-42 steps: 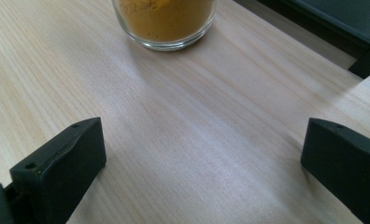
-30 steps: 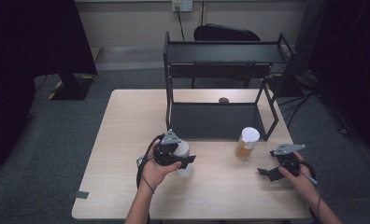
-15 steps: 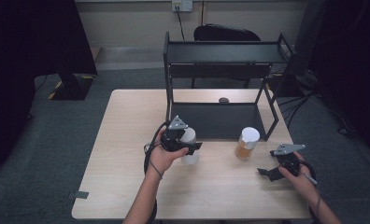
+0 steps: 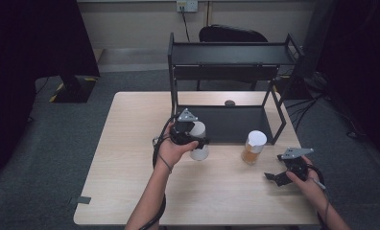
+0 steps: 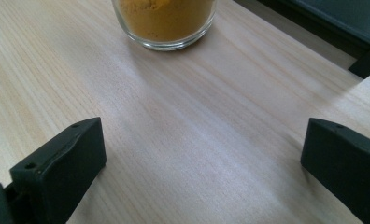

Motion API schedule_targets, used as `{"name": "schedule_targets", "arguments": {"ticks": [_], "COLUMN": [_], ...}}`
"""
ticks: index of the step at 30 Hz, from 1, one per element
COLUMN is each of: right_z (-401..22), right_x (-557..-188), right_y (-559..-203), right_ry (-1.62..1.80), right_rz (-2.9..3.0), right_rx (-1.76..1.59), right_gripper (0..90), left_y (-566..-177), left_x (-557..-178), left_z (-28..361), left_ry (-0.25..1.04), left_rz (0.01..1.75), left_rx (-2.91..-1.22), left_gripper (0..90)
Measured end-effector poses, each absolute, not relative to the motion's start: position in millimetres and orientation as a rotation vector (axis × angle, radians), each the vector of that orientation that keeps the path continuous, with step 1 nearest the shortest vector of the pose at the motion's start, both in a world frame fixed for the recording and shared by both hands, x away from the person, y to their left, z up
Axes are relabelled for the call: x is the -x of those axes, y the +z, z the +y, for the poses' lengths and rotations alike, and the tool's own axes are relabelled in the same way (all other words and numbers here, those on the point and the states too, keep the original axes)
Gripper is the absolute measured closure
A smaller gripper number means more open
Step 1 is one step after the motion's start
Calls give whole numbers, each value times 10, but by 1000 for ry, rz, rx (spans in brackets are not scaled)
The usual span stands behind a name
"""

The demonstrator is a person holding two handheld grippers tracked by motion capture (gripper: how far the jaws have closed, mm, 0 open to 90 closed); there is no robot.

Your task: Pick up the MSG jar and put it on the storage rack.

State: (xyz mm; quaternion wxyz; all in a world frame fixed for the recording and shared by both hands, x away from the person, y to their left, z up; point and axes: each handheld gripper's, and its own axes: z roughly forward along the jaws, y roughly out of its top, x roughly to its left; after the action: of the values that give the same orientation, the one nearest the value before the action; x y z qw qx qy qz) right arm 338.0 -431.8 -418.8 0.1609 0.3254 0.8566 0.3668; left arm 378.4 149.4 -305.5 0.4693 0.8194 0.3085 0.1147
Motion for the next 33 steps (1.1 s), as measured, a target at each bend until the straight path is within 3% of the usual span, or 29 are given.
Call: {"name": "schedule_targets", "arguments": {"ticks": [33], "right_z": [-4318], "right_x": [-3380], "right_y": [-4188], "right_ry": [1048], "right_rz": [2446], "right_rx": [-930], "right_gripper": [0], "left_y": [-2403], "left_x": [-4165], "left_z": [1235], "left_ry": [298], "left_rz": [730], "left_rx": [-2024], "left_gripper": [353]}}
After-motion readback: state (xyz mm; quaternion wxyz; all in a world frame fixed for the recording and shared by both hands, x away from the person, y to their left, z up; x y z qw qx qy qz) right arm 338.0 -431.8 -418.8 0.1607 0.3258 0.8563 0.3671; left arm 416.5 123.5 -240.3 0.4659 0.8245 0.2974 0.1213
